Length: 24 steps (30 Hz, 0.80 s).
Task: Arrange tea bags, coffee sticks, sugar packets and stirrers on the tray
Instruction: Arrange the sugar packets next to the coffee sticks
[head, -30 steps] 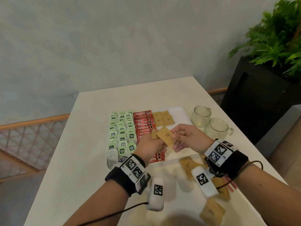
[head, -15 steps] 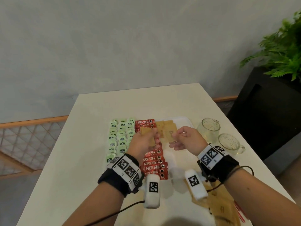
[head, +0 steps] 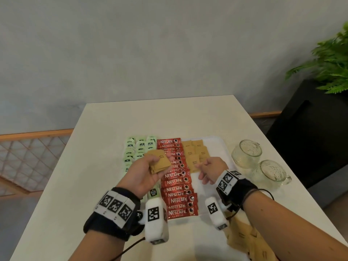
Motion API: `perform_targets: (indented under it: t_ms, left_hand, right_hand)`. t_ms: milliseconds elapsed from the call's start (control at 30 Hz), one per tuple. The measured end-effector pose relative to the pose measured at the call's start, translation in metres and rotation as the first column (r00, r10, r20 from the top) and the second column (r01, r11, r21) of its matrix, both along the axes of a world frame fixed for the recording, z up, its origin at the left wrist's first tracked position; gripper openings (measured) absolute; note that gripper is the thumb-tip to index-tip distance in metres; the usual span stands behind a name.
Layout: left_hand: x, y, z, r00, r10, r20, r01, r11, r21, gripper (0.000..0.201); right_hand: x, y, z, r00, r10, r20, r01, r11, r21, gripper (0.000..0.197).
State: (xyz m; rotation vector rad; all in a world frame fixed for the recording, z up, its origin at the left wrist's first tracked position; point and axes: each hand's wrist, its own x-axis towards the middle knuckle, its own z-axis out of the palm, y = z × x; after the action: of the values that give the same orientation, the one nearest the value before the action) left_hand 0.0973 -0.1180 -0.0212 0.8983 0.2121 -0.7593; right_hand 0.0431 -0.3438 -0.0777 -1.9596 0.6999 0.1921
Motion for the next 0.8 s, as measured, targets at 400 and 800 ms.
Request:
perform_targets:
  t_ms: [400,800]
  left_hand:
    - [-0.016,-0.005,-0.008,0.999,0.044,0.003,-0.044,0.995,0.091,0.032]
    - [-0.053,-0.027,-0.006,0.941,-0.107,0.320,0.013,0.959,0.282,0.020]
  right_hand:
    - [0.002,-0.003,0.007,0.998,-0.015,-0.060,0.002,0.978,-0.209,0.045]
    - [-0.042,0.031,0.049,0.936,0.176,0.304,-0.208,0.975,0.078,0.025]
